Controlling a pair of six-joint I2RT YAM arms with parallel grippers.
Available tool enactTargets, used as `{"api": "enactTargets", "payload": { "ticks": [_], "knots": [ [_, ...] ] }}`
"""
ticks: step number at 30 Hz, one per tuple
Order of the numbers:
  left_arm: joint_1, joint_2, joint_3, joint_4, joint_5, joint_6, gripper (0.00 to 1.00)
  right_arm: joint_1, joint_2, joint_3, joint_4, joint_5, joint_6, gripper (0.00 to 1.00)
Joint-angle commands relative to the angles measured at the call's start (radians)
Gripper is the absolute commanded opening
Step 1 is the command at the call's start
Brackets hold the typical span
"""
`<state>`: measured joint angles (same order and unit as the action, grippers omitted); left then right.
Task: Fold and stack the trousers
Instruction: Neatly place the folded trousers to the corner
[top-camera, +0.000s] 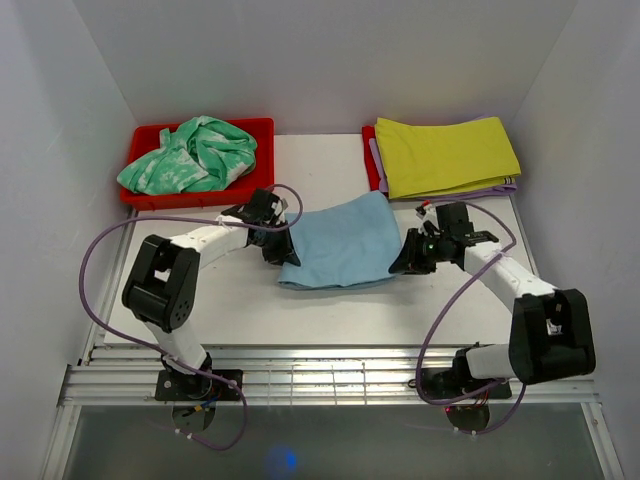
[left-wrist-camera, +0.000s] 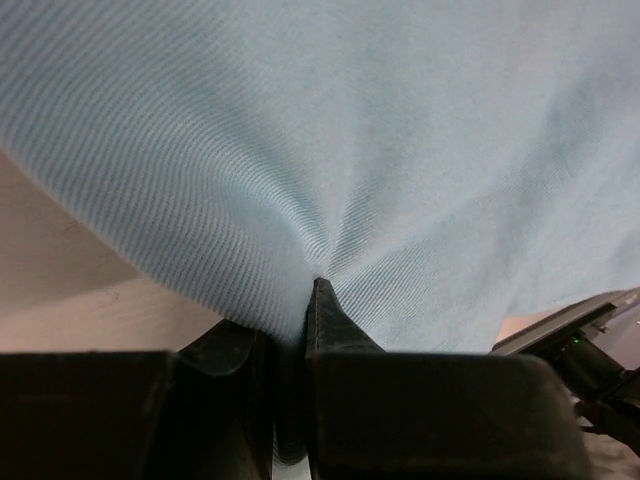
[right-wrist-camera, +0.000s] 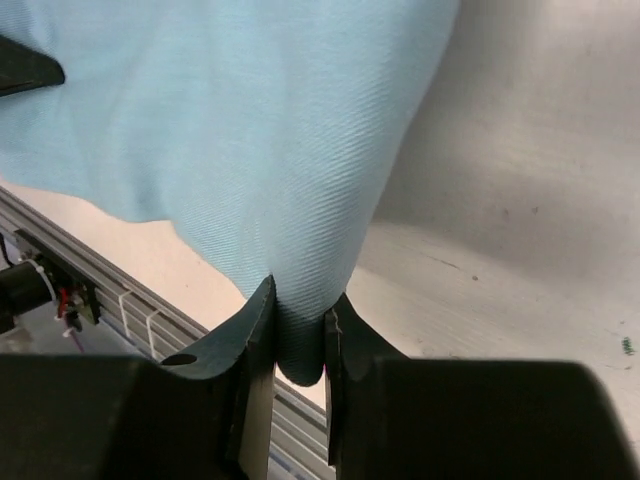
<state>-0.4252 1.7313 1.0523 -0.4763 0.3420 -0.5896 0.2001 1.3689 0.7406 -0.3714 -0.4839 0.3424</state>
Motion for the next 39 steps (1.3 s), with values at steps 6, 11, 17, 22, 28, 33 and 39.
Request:
{"api": "enactTargets", "payload": {
  "ticks": [6, 11, 17, 22, 28, 33, 39],
  "knots": [
    [-0.072, -0.183, 0.196, -0.064, -0.123, 0.109, 0.00, 0.044, -0.185, 0.235, -0.112, 0.171, -0.232, 0.08],
    [-0.081, -0.219, 0.256, -0.026, -0.162, 0.154, 0.00, 0.044, -0.229, 0.321, -0.126, 0.217, -0.331, 0.08],
    [-0.110, -0.190, 0.415, 0.048, -0.216, 0.235, 0.00, 0.042, -0.203, 0.478, -0.118, 0.249, -0.462, 0.08],
    [-0.159, -0.064, 0.633, 0.082, -0.270, 0.306, 0.00, -0.005, -0.142, 0.635, -0.089, 0.260, -0.531, 0.08],
    [-0.208, 0.080, 0.926, 0.088, -0.327, 0.370, 0.00, -0.110, -0.056, 0.786, -0.092, 0.121, -0.511, 0.08],
    [-0.219, 0.096, 0.968, 0.148, -0.391, 0.389, 0.00, -0.113, -0.018, 0.798, -0.052, -0.001, -0.426, 0.08],
    [-0.219, 0.094, 0.973, 0.248, -0.391, 0.419, 0.00, -0.119, 0.059, 0.914, -0.024, 0.027, -0.402, 0.08]
  ]
}}
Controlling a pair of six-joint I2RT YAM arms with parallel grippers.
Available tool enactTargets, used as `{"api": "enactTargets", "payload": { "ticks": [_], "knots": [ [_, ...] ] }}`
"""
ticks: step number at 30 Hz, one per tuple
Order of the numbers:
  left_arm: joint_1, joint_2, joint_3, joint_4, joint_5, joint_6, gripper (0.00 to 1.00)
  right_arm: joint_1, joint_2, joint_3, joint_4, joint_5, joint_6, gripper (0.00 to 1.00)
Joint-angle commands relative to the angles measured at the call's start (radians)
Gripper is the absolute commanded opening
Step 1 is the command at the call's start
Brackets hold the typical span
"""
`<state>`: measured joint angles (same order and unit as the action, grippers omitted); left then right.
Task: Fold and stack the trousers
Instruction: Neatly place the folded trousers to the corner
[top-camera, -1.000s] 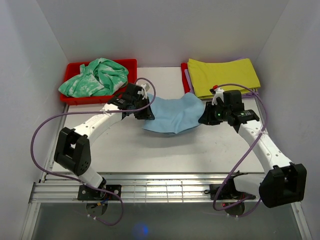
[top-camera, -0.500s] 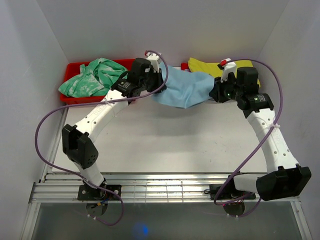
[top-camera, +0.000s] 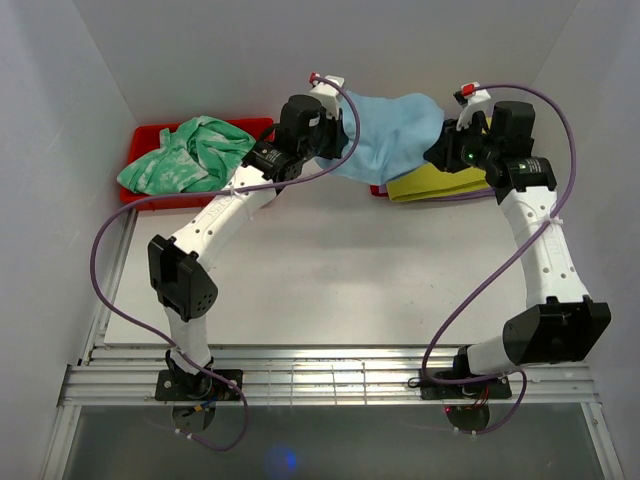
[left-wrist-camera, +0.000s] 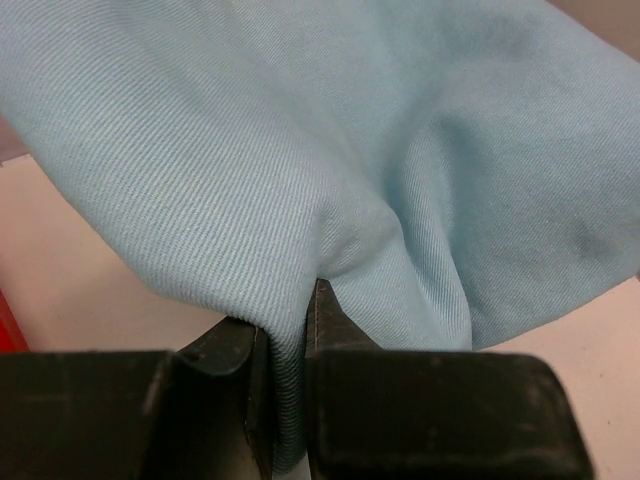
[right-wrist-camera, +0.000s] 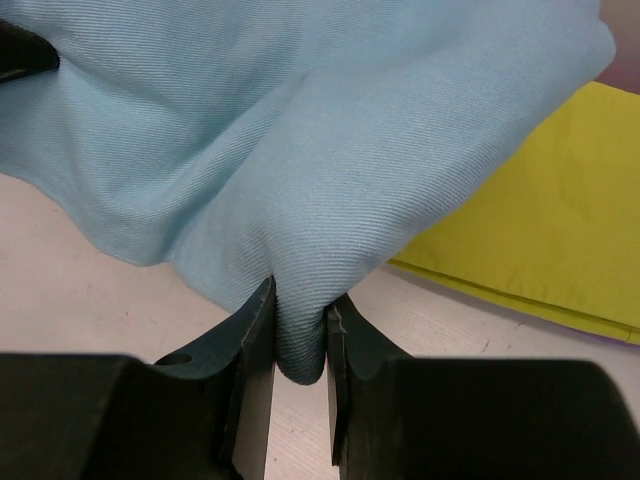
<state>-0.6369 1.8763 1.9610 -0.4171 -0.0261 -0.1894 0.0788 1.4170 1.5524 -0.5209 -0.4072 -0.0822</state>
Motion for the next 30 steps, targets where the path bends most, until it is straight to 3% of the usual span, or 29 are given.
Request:
{"api": "enactTargets", "payload": {
  "ticks": [1, 6, 15, 23, 30],
  "knots": [
    [-0.007, -0.045, 0.065, 0.204, -0.017, 0.019, 0.00, -0.004, 0.020, 0.112, 0.130, -0.032, 0.004, 0.08],
    [-0.007, 0.021, 0.073, 0.317, 0.021, 0.019, 0.00, -0.066, 0.095, 0.170, 0.189, 0.021, -0.054, 0.08],
    [-0.007, 0.280, 0.162, 0.613, 0.109, 0.007, 0.00, -0.267, 0.214, 0.201, 0.338, 0.068, -0.142, 0.08],
    [-0.012, 0.622, 0.354, 0.885, 0.192, -0.062, 0.00, -0.326, 0.258, -0.067, 0.668, 0.165, -0.223, 0.08],
    [-0.026, 0.842, 0.424, 0.983, 0.192, 0.026, 0.00, -0.378, 0.385, -0.158, 0.779, 0.268, -0.274, 0.08]
  ]
}}
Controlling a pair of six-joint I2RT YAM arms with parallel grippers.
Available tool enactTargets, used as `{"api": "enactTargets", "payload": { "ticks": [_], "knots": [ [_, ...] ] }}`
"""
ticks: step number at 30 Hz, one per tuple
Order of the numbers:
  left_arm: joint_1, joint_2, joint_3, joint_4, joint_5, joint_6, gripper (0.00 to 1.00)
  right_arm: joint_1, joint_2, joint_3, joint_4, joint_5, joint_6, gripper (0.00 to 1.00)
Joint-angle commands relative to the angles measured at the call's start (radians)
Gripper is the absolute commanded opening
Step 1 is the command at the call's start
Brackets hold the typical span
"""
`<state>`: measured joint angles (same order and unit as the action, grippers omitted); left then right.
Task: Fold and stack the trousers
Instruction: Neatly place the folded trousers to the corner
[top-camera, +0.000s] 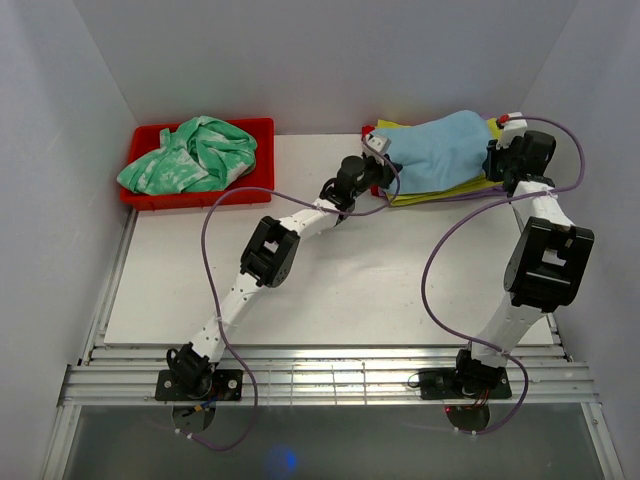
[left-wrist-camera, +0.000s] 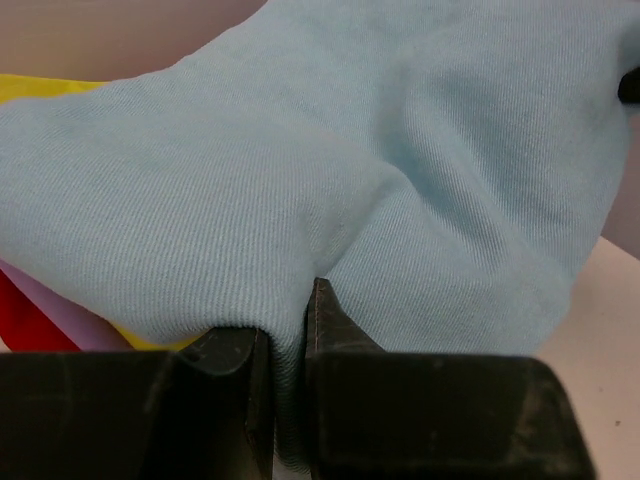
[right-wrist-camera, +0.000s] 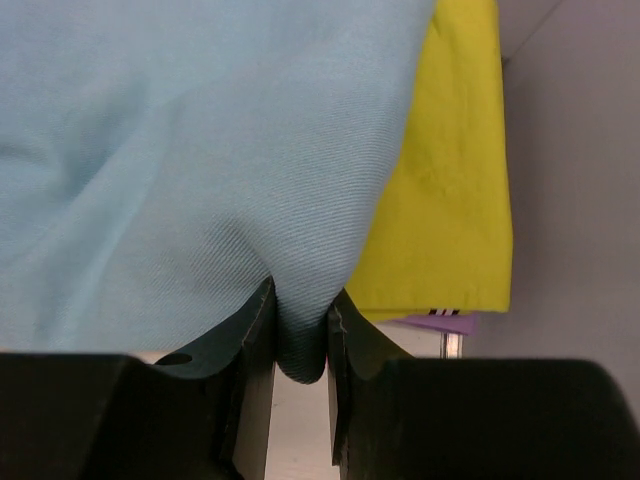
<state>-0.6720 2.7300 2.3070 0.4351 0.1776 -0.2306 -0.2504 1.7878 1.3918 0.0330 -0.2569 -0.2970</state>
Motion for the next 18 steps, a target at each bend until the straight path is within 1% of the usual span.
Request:
{"api": "enactTargets", "payload": {
  "ticks": [1, 3, 4, 5, 6, 7, 8, 9, 10, 11, 12, 13, 14, 15, 16, 17, 18],
  "knots": [
    [0.009, 0.026, 0.084, 0.134, -0.021, 0.082, 0.00, -0.052, 0.027, -0.008, 0.226, 0.131, -0.062, 0.08],
    [0.011, 0.048, 0.086, 0.143, -0.039, 0.102, 0.00, -0.061, 0.051, -0.043, 0.228, 0.131, -0.070, 0.08],
    [0.012, 0.054, 0.083, 0.145, -0.043, 0.112, 0.10, -0.062, 0.058, -0.054, 0.232, 0.145, -0.071, 0.08],
    [0.011, 0.050, 0.056, 0.146, -0.043, 0.112, 0.22, -0.066, 0.062, -0.062, 0.235, 0.149, -0.071, 0.08],
    [0.012, 0.040, 0.036, 0.148, -0.040, 0.114, 0.37, -0.066, 0.068, -0.060, 0.220, 0.160, -0.071, 0.08],
    [0.012, 0.028, 0.013, 0.148, -0.041, 0.116, 0.68, -0.066, 0.076, -0.048, 0.203, 0.165, -0.071, 0.09],
    [0.014, -0.008, -0.013, 0.146, -0.044, 0.117, 0.80, -0.066, 0.090, -0.033, 0.180, 0.174, -0.068, 0.13],
    [0.015, -0.035, -0.076, 0.145, -0.049, 0.119, 0.91, -0.067, 0.097, 0.005, 0.162, 0.186, -0.057, 0.18],
    [0.017, -0.065, -0.111, 0.145, -0.047, 0.125, 0.98, -0.066, 0.104, 0.024, 0.118, 0.194, -0.050, 0.27],
    [0.023, -0.132, -0.145, 0.145, -0.049, 0.128, 0.98, -0.067, 0.110, 0.042, 0.096, 0.197, -0.044, 0.35],
    [0.026, -0.169, -0.182, 0.142, -0.047, 0.129, 0.98, -0.067, 0.110, 0.059, 0.076, 0.203, -0.030, 0.44],
    [0.032, -0.209, -0.249, 0.125, -0.044, 0.125, 0.98, -0.067, 0.107, 0.085, 0.043, 0.203, -0.025, 0.63],
    [0.041, -0.251, -0.279, 0.105, -0.035, 0.125, 0.98, -0.066, 0.095, 0.096, 0.024, 0.202, -0.019, 0.69],
    [0.048, -0.332, -0.303, 0.079, -0.033, 0.129, 0.98, -0.067, 0.085, 0.107, 0.007, 0.193, -0.013, 0.76],
    [0.051, -0.373, -0.340, 0.001, -0.039, 0.137, 0.98, -0.067, 0.061, 0.121, -0.013, 0.191, -0.004, 0.90],
    [0.055, -0.412, -0.353, -0.051, -0.053, 0.154, 0.98, -0.066, 0.045, 0.127, -0.068, 0.180, 0.001, 0.98],
    [0.058, -0.488, -0.366, -0.102, -0.065, 0.165, 0.98, -0.066, 0.029, 0.131, -0.090, 0.171, 0.005, 0.93]
  ]
}}
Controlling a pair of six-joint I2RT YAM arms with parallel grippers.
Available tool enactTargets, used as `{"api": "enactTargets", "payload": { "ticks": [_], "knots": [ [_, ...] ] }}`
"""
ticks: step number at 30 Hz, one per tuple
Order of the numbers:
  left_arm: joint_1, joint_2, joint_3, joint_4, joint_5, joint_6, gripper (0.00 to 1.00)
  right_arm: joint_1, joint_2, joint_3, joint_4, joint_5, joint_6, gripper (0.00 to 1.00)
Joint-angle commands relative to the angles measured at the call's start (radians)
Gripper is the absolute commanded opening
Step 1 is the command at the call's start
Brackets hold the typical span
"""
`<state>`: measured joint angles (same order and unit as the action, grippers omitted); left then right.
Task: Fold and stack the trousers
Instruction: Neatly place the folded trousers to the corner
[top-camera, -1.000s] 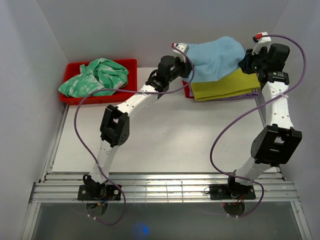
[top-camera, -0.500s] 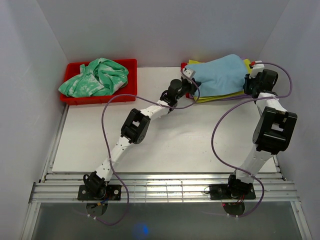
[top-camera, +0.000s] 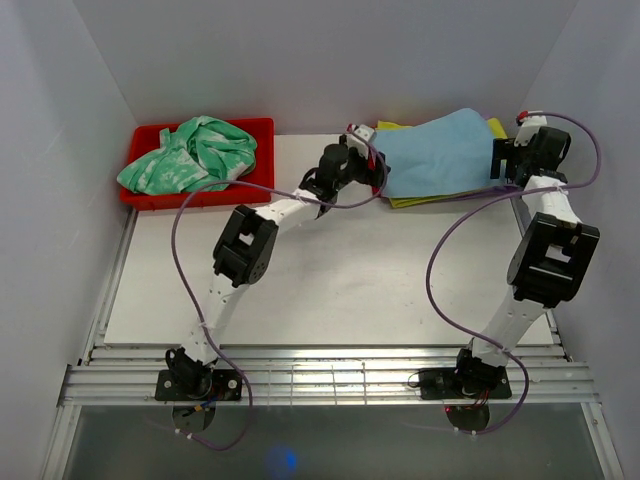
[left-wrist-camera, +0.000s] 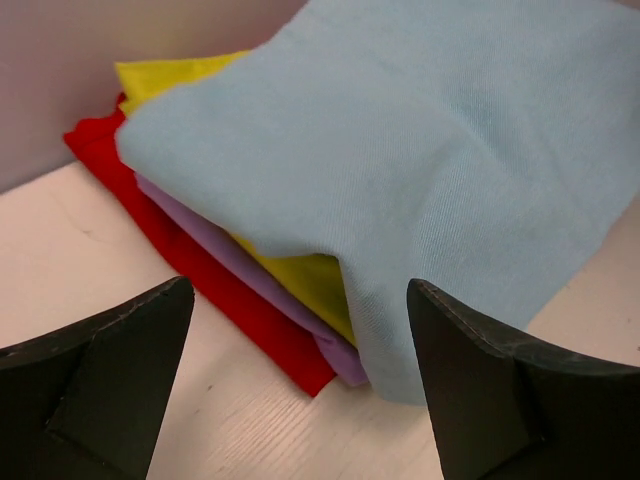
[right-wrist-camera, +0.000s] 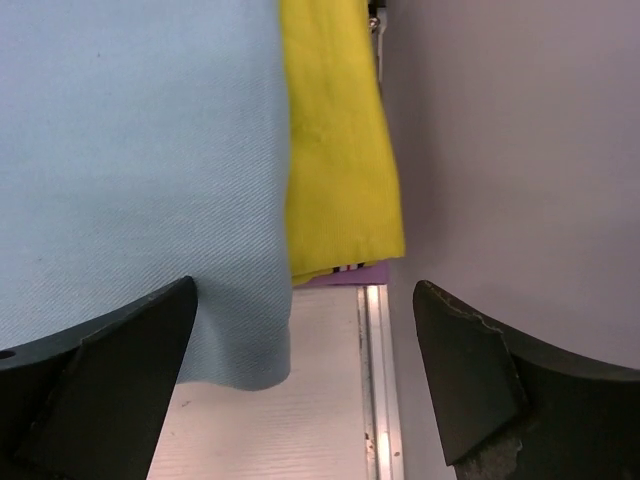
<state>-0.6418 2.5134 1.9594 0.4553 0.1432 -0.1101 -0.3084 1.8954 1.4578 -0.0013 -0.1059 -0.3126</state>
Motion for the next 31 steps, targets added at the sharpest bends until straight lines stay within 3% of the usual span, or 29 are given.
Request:
{"api": "enactTargets", "payload": {
  "ticks": [1, 3, 4, 7, 9, 11, 13, 17, 22, 25, 31],
  "knots": [
    [0.030, -0.306, -0.031, -0.236, -0.034, 0.062, 0.98, -0.008, -0.097, 0.068, -0.078, -0.001, 0.029, 0.90],
    [0.034, -0.369, -0.040, -0.378, -0.114, 0.101, 0.98, -0.008, -0.153, 0.079, -0.158, -0.038, 0.032, 0.90],
    [0.037, -0.411, -0.030, -0.555, -0.126, 0.101, 0.98, -0.009, -0.176, 0.081, -0.182, -0.050, 0.036, 0.90],
    [0.070, -0.482, 0.015, -0.870, -0.161, 0.072, 0.98, -0.009, -0.263, 0.087, -0.307, -0.132, 0.029, 0.90],
    [0.115, -0.517, 0.001, -0.996, -0.139, 0.020, 0.98, -0.009, -0.324, 0.105, -0.388, -0.236, -0.006, 0.90],
    [0.177, -0.579, -0.051, -1.142, -0.016, -0.002, 0.98, -0.009, -0.384, 0.114, -0.526, -0.311, -0.055, 0.90],
    [0.243, -0.648, -0.141, -1.185, 0.118, 0.015, 0.98, -0.006, -0.432, 0.124, -0.680, -0.411, -0.091, 0.90],
    [0.315, -0.813, -0.324, -1.263, 0.154, 0.090, 0.98, -0.001, -0.528, 0.030, -0.864, -0.489, -0.181, 0.90],
    [0.448, -0.993, -0.583, -1.255, 0.259, 0.153, 0.98, 0.005, -0.721, -0.253, -0.891, -0.489, -0.230, 0.90],
    [0.464, -1.103, -0.690, -1.224, 0.227, 0.171, 0.98, 0.008, -0.813, -0.359, -0.861, -0.462, -0.221, 0.90],
    [0.472, -1.251, -0.787, -1.195, 0.236, 0.199, 0.98, 0.011, -0.871, -0.410, -0.861, -0.468, -0.200, 0.90]
  ]
}}
